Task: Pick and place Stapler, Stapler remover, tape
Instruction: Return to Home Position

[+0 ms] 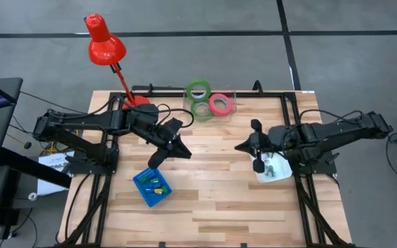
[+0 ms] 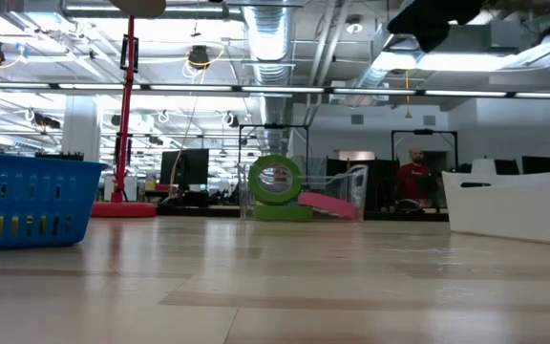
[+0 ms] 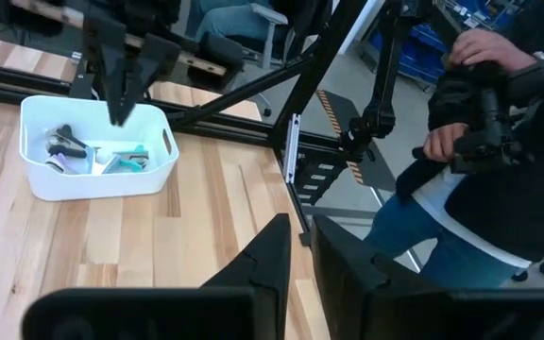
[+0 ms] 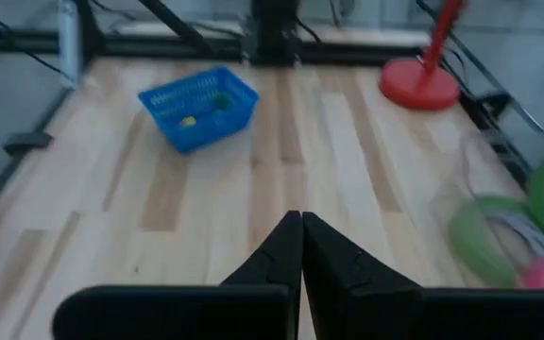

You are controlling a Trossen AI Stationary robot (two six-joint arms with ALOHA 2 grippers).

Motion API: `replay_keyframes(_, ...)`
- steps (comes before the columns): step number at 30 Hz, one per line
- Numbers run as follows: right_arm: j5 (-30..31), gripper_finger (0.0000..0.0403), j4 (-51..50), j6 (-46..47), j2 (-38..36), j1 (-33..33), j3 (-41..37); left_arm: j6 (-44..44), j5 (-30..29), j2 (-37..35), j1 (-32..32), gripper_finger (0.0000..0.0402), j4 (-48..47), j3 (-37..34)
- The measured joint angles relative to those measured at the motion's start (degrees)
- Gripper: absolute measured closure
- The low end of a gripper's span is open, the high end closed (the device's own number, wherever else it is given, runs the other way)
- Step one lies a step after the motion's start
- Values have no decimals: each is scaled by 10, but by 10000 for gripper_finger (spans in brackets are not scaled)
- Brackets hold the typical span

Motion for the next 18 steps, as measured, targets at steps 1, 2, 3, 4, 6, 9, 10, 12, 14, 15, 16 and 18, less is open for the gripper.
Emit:
replay_keyframes(1, -16, 402, 23, -5, -3, -9, -11, 0, 0, 0, 0, 363, 1, 0)
replay_keyframes(2, -34, 402, 45, -10, -10, -18, -26, 0, 0, 0, 0, 363, 3, 0)
replay_keyframes(3, -51, 402, 63, -10, -19, -27, -41, 0, 0, 0, 0, 363, 3, 0)
replay_keyframes(4, -66, 402, 92, -10, -28, -36, -57, 0, 0, 0, 0, 363, 3, 0)
replay_keyframes(6, -90, 402, 136, -10, -43, -49, -93, 0, 0, 0, 0, 363, 3, 0)
replay_keyframes(9, -113, 402, 159, -11, -64, -59, -146, 0, 0, 0, 0, 363, 4, 0)
replay_keyframes(10, -114, 402, 166, -11, -73, -61, -161, 0, 0, 0, 0, 363, 5, 0)
replay_keyframes(12, -113, 402, 177, -11, -88, -61, -190, 0, 0, 0, 0, 363, 6, 0)
replay_keyframes(14, -113, 402, 184, -11, -99, -61, -219, 0, 0, 0, 0, 363, 7, 0)
replay_keyframes(15, -114, 402, 191, -11, -108, -61, -232, 0, 0, 0, 0, 363, 7, 0)
replay_keyframes(16, -114, 402, 202, -11, -117, -61, -245, 0, 0, 0, 0, 363, 7, 0)
replay_keyframes(18, -114, 402, 222, -11, -134, -61, -269, 0, 0, 0, 0, 363, 7, 0)
